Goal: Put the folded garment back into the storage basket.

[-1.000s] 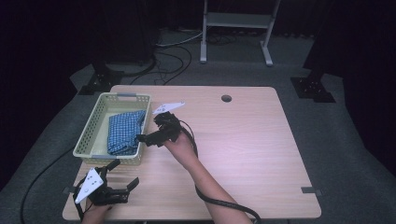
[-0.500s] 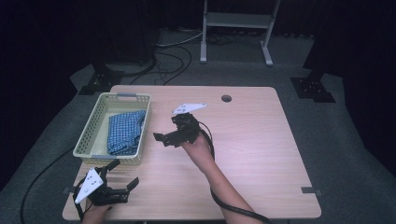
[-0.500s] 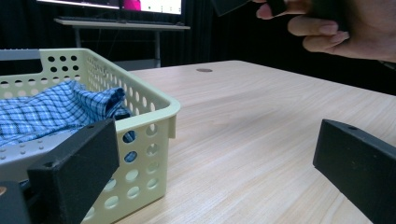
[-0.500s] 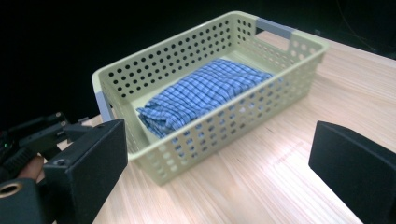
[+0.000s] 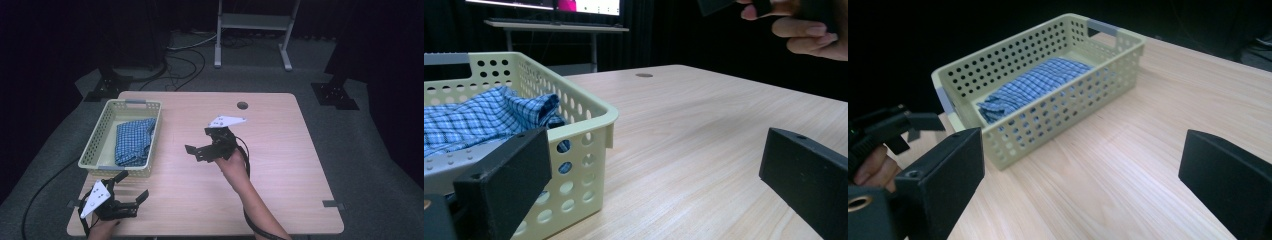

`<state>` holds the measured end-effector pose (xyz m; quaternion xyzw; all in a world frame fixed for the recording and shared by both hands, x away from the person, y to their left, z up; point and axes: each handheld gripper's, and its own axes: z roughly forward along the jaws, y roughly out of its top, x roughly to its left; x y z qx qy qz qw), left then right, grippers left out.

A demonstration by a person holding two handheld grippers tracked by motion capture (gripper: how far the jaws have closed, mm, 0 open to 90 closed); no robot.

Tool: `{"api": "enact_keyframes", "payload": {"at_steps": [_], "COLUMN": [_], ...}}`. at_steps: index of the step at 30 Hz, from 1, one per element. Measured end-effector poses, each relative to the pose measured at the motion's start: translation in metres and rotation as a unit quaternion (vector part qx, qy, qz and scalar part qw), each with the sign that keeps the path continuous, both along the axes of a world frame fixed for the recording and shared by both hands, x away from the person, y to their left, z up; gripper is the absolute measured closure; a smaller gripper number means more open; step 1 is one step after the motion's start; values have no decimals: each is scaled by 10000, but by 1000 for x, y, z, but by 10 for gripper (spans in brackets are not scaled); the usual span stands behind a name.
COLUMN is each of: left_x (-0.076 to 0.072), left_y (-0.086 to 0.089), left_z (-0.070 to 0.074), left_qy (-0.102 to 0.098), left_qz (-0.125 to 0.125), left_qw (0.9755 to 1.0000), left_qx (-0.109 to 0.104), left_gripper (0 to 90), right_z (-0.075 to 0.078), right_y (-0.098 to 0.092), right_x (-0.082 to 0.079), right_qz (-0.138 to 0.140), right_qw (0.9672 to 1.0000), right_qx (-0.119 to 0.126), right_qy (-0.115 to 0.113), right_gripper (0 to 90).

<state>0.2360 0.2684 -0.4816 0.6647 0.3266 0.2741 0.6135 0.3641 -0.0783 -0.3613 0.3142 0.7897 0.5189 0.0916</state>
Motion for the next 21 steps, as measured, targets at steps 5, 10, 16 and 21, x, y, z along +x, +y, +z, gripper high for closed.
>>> {"api": "enact_keyframes", "payload": {"at_steps": [5, 10, 16, 21], "left_x": [0, 0, -1, 0], "left_y": [0, 0, 0, 0], "left_z": [0, 0, 0, 0], "left_qy": [-7, -2, 15, 16], "left_qz": [-12, -12, 11, 15], "left_qw": [10000, 10000, 10000, 10000], "left_qx": [12, 9, 20, 30], "left_gripper": [0, 0, 0, 0], "right_z": [-5, -14, -22, -31], "right_y": [-24, -47, -72, -95], "right_x": [-7, -12, -23, -35], "right_qz": [-219, -466, -675, -894], "right_qw": [9997, 9987, 9977, 9958], "right_qx": [64, 183, 104, 128], "right_qy": [-26, 2, -54, -160], "right_gripper": [41, 41, 41, 41]}}
